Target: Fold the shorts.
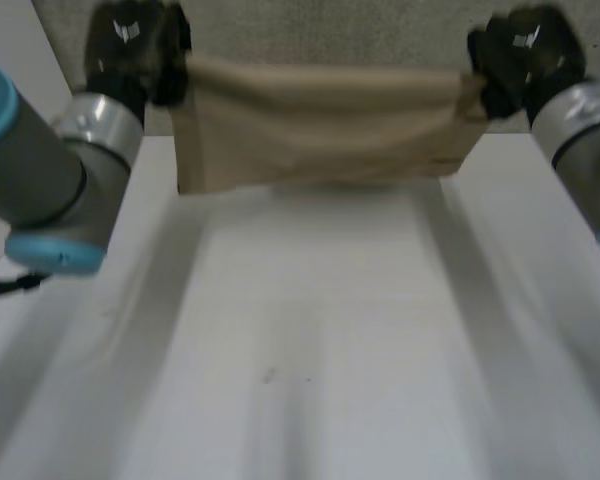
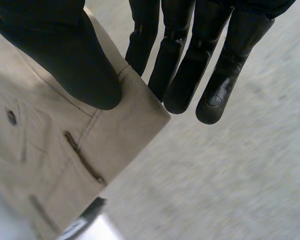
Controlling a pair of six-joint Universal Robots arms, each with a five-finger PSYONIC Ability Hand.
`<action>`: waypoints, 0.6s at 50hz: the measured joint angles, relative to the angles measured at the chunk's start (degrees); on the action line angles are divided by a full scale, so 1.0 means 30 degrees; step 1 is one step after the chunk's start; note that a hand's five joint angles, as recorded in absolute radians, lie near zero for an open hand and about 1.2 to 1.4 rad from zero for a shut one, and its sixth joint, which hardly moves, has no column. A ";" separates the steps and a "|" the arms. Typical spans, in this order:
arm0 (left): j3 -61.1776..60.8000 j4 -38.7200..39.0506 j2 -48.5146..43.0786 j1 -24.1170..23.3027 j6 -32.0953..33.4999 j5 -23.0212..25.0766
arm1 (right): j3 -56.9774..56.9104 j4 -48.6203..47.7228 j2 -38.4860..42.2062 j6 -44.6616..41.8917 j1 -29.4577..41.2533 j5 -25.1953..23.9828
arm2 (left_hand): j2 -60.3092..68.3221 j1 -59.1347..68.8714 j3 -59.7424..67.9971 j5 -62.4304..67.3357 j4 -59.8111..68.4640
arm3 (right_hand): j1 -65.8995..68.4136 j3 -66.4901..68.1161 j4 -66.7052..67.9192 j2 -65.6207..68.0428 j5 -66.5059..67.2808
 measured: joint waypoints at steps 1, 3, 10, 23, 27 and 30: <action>-0.1465 -0.0113 0.0295 -0.0001 0.0010 0.0020 | 0.1058 0.0034 -0.0202 -0.0016 -0.0030 -0.0197 | -0.0002 0.0002 0.0000 0.0000 0.0000 | 0.0000 0.0000 0.0000 0.0000 0.0000; -0.2029 -0.0148 0.0394 -0.0003 0.0016 0.0028 | 0.1701 0.0039 -0.0302 -0.0027 -0.0048 -0.0311 | 0.0000 0.0002 0.0000 0.0000 0.0000 | 0.0000 0.0000 0.0000 0.0000 0.0000; -0.7770 -0.0275 0.0980 -0.0179 0.0142 0.0075 | 0.6112 -0.0016 -0.0315 -0.0292 -0.0103 -0.1345 | 0.0000 0.0003 0.0000 0.0000 0.0000 | 0.0238 0.0000 0.0002 -0.0002 0.0000; -1.1458 -0.4792 0.3664 -0.0949 0.0287 0.0100 | 0.9030 0.1827 -0.1468 -0.2650 -0.0294 -0.1441 | 0.0002 0.0014 0.0000 0.0000 0.0000 | 0.0238 0.0066 0.0002 -0.0002 -0.0002; -1.1802 -0.7100 0.5289 -0.1026 0.0282 0.0121 | 0.9425 0.3689 -0.2786 -0.3446 -0.0334 -0.1366 | 0.0002 0.0014 0.0000 0.0000 0.0000 | 0.0238 0.0066 0.0002 0.0000 -0.0002; -1.2006 -0.8451 0.6371 -0.1065 0.0315 0.0131 | 0.9697 0.5277 -0.3740 -0.3843 -0.0345 -0.1391 | 0.0002 0.0014 0.0000 0.0000 0.0000 | 0.0238 0.0066 0.0002 0.0000 -0.0002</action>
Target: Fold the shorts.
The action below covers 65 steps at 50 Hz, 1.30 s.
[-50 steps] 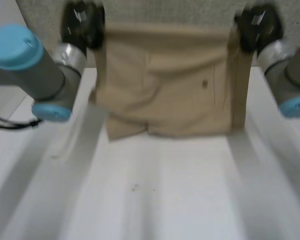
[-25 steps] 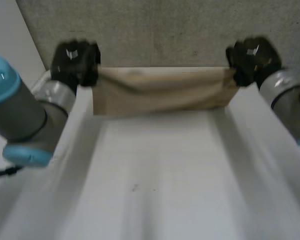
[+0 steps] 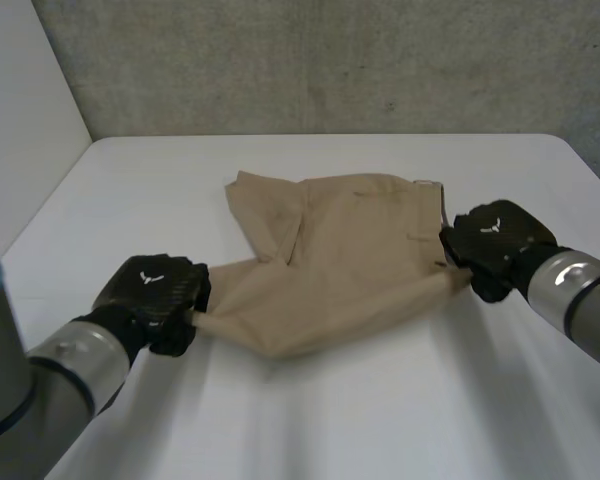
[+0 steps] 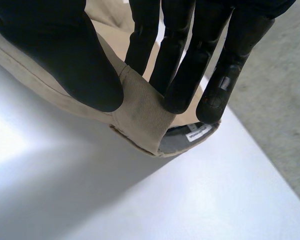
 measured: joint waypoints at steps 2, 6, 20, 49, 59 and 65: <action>-0.0102 -0.0560 0.0478 -0.0008 0.0047 0.0008 | 0.0072 0.0400 -0.0216 -0.0090 -0.0003 -0.0014 | 0.0000 0.0000 0.0000 0.0000 0.0000 | 0.0000 0.0000 0.0000 0.0000 0.0000; -0.0525 -0.2457 0.2089 -0.0071 0.0517 0.0163 | 0.0614 0.2926 -0.1541 -0.0963 -0.0079 -0.0128 | 0.0000 0.0000 0.0000 0.0000 0.0000 | 0.0000 0.0000 0.0000 0.0000 0.0000; -0.1728 -0.3905 0.1926 -0.0217 0.1595 0.1380 | 0.4010 0.4950 -0.3100 -0.4362 -0.1208 -0.0797 | -0.3859 -0.2391 -0.3677 -0.3377 -0.3761 | 0.0000 0.0000 0.0000 0.0000 0.0000; 1.1247 0.3178 -1.0289 0.0387 0.2978 0.3865 | 0.5782 0.1692 -0.1954 -0.3327 -0.1116 -0.1385 | -1.4318 -1.2473 -1.4112 -1.3669 -1.4130 | 0.0000 0.0000 0.0000 0.0000 0.0002; 1.6886 0.1407 -1.5625 0.0418 0.6144 0.4894 | 0.6142 0.1258 -0.1928 -0.3259 -0.1104 -0.1365 | -1.4202 -1.2473 -1.4046 -1.3555 -1.4029 | 0.0000 0.0000 0.0000 0.0000 0.0002; 1.8431 -0.0147 -1.7088 0.0484 0.6702 0.6077 | 0.6324 0.1023 -0.1928 -0.3194 -0.1196 -0.1328 | -1.2987 -1.1249 -1.2949 -1.2523 -1.2937 | 0.0000 0.0000 0.0000 0.0000 0.0002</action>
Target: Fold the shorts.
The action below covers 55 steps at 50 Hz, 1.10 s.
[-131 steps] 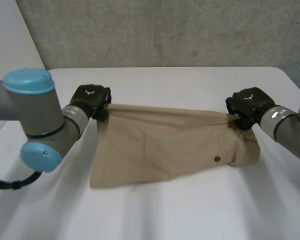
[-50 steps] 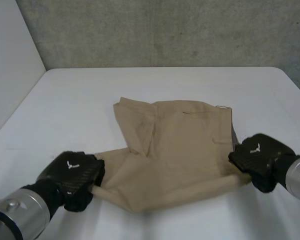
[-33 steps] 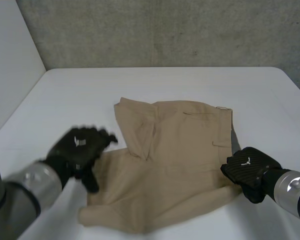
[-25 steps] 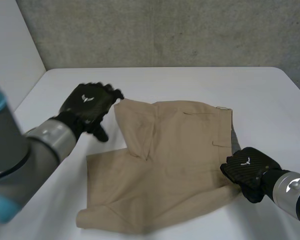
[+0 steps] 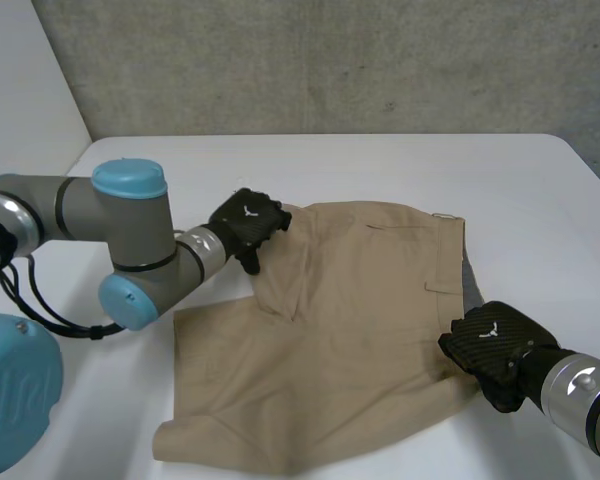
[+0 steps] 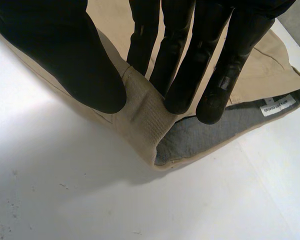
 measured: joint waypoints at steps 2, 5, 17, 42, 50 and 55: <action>0.0317 -0.0588 -0.0247 0.0026 0.0020 0.0171 | 0.0028 -0.0049 0.0001 0.0003 -0.0017 0.0014 | 0.1799 0.2341 0.1909 0.1822 0.1903 | 0.0000 0.0000 0.0000 0.0000 0.0000; 0.0519 -0.1395 -0.0313 0.0104 0.0049 0.0173 | 0.0045 -0.0122 0.0000 0.0006 -0.0039 0.0026 | 0.5515 0.6069 0.5374 0.5202 0.5342 | 0.0000 0.0000 0.0000 0.0000 0.0000; -0.2670 -0.2909 0.2356 0.1649 0.2872 -0.3841 | -0.0069 -0.0337 -0.0001 0.0010 -0.0011 0.0019 | 1.0045 0.9771 0.9998 0.9838 1.0033 | 0.0000 0.0000 0.0000 0.0000 0.0000; -0.5596 0.2028 0.6032 -0.0647 0.0582 -0.4165 | -0.0029 -0.0659 -0.0001 0.0118 -0.0004 -0.0002 | -0.0151 -0.0003 0.0166 -0.0287 -0.0204 | 0.0000 0.0000 0.0000 0.0000 0.0000; -0.2886 0.2154 0.3210 -0.0820 -0.0248 -0.1959 | 0.0022 -0.0785 -0.0002 0.0119 -0.0016 0.0005 | -0.0151 -0.0002 0.0166 -0.0281 -0.0204 | 0.0000 0.0000 0.0000 0.0000 0.0000; -0.0902 0.0737 0.1325 -0.0782 -0.0155 -0.1432 | 0.0035 -0.0919 0.0000 0.0117 -0.0025 0.0010 | -0.0151 -0.0002 0.0166 -0.0282 -0.0203 | 0.0000 0.0000 0.0000 0.0000 0.0000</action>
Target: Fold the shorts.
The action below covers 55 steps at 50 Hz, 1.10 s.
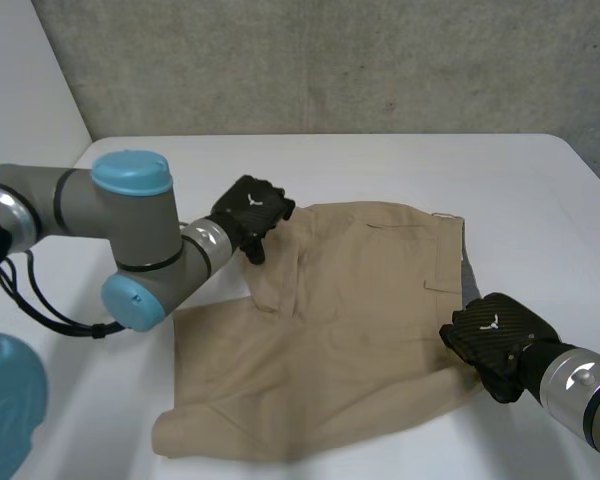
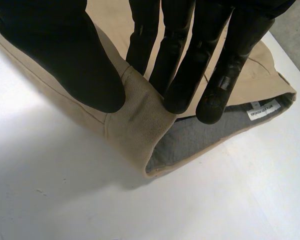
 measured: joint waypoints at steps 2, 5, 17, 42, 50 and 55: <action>0.0758 -0.0681 -0.0690 0.0045 0.0075 0.0055 | 0.0007 -0.0067 0.0008 -0.0001 -0.0002 0.0007 | 0.0000 0.0000 0.0000 0.0002 0.0000 | 0.0000 0.0000 0.0000 0.0000 0.0000; 0.1581 -0.1490 -0.1417 0.0107 0.0189 0.0060 | 0.0011 -0.0142 0.0024 -0.0002 -0.0012 0.0018 | 0.0000 0.0000 0.0000 0.0000 0.0000 | 0.0000 0.0000 0.0000 0.0000 0.0000; 0.2497 -0.2984 -0.2056 0.0549 0.0783 -0.0486 | 0.0018 -0.0333 0.0057 -0.0002 -0.0026 0.0035 | 0.8457 0.8573 0.8208 0.8361 0.8486 | 0.0000 0.0000 0.0000 0.0000 0.0000; -0.3526 -0.4234 0.2891 0.1602 0.2386 -0.3607 | 0.0027 -0.0490 0.0049 0.0001 0.0025 0.0050 | 0.8701 0.8341 0.8498 0.8887 0.8798 | 0.0000 0.0000 0.0000 0.0000 0.0000; -0.3507 -0.0901 0.3856 -0.0043 0.1845 -0.3686 | 0.0082 -0.0619 0.0032 0.0001 0.0004 0.0055 | 0.0639 0.0533 0.0499 0.0630 0.0681 | 0.0000 0.0000 0.0000 0.0000 0.0000; -0.2773 0.0980 0.3074 -0.0597 0.1568 -0.2805 | 0.0187 -0.0678 0.0031 0.0002 0.0017 0.0072 | 0.0224 0.0331 0.0204 0.0221 0.0209 | 0.0000 0.0000 0.0000 0.0000 0.0000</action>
